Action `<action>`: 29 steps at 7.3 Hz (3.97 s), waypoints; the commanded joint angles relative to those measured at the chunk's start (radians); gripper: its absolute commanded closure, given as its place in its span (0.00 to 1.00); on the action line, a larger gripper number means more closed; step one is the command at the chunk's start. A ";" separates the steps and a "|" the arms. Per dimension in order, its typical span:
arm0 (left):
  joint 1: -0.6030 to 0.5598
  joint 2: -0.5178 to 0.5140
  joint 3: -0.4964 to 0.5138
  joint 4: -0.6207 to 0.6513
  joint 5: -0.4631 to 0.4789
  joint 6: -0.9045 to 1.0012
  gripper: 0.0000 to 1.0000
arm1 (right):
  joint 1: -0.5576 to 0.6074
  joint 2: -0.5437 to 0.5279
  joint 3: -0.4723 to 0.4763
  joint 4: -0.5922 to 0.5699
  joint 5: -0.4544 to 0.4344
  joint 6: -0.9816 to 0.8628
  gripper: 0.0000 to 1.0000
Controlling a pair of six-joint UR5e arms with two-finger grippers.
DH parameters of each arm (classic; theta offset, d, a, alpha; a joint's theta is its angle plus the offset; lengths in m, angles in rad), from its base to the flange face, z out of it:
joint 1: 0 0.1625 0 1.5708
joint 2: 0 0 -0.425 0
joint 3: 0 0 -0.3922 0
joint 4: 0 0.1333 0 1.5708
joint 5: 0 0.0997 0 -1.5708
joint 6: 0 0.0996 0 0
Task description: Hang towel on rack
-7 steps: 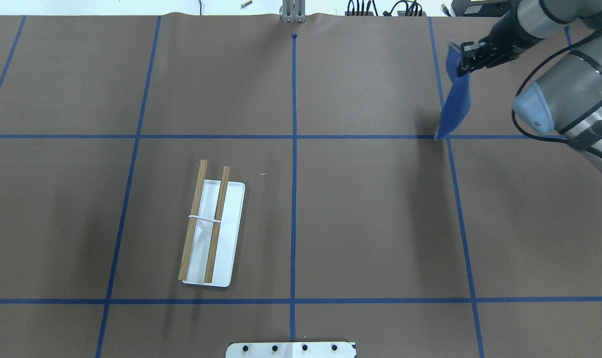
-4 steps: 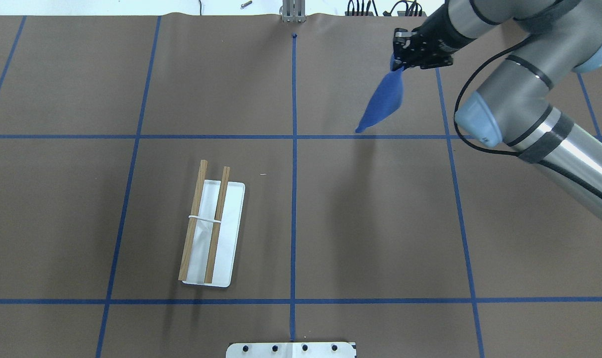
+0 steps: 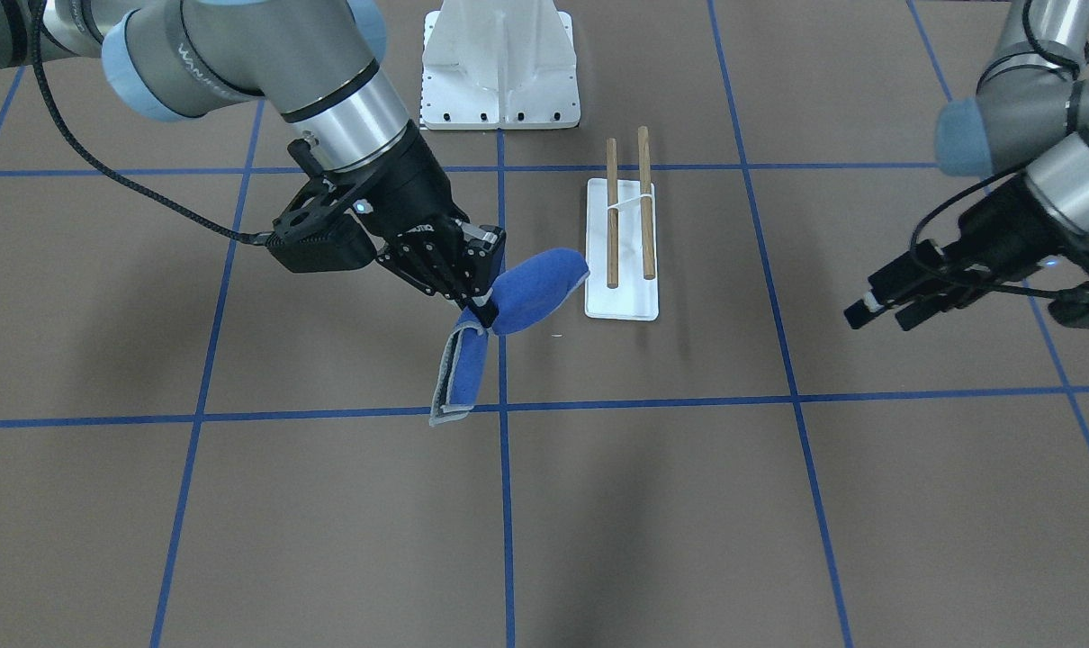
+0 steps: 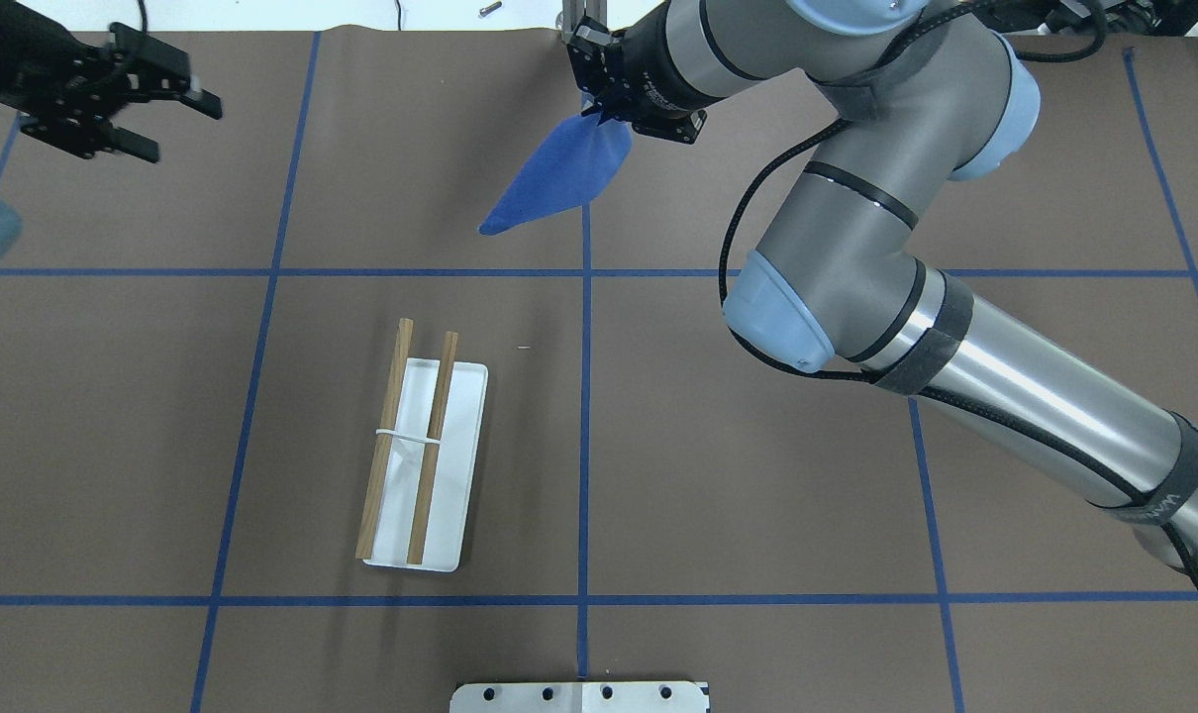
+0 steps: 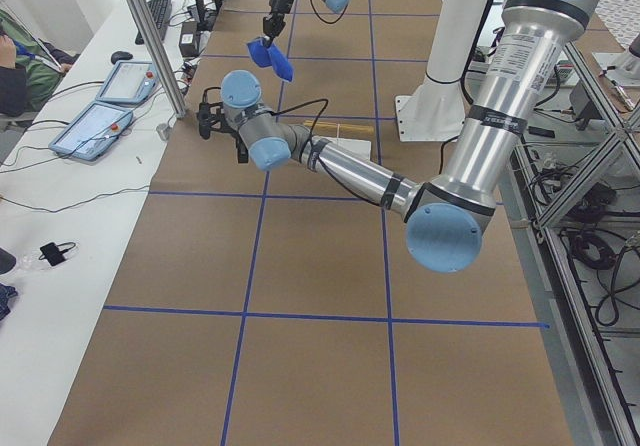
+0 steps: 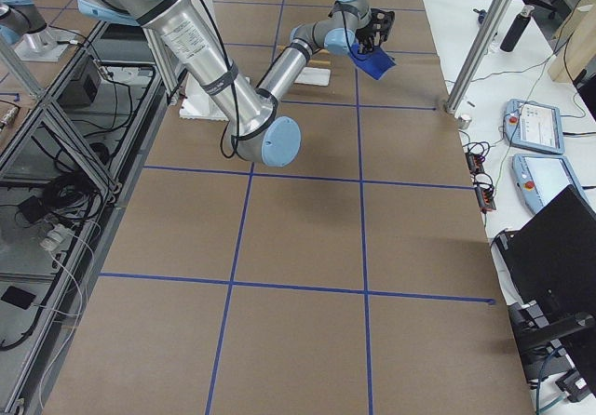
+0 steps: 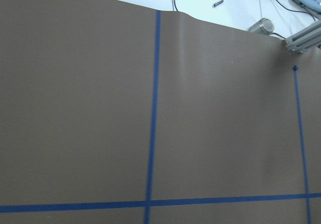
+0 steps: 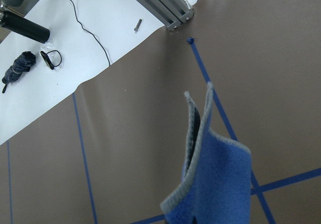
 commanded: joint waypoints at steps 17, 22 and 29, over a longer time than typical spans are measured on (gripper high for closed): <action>0.206 -0.143 0.011 -0.334 0.191 -1.159 0.03 | -0.047 0.078 0.009 0.001 -0.145 0.043 1.00; 0.207 -0.143 0.011 -0.334 0.191 -1.173 0.03 | -0.030 0.079 0.008 0.007 -0.155 0.041 1.00; 0.212 -0.146 0.020 -0.395 0.253 -1.259 0.31 | -0.031 0.084 0.015 0.009 -0.163 0.050 1.00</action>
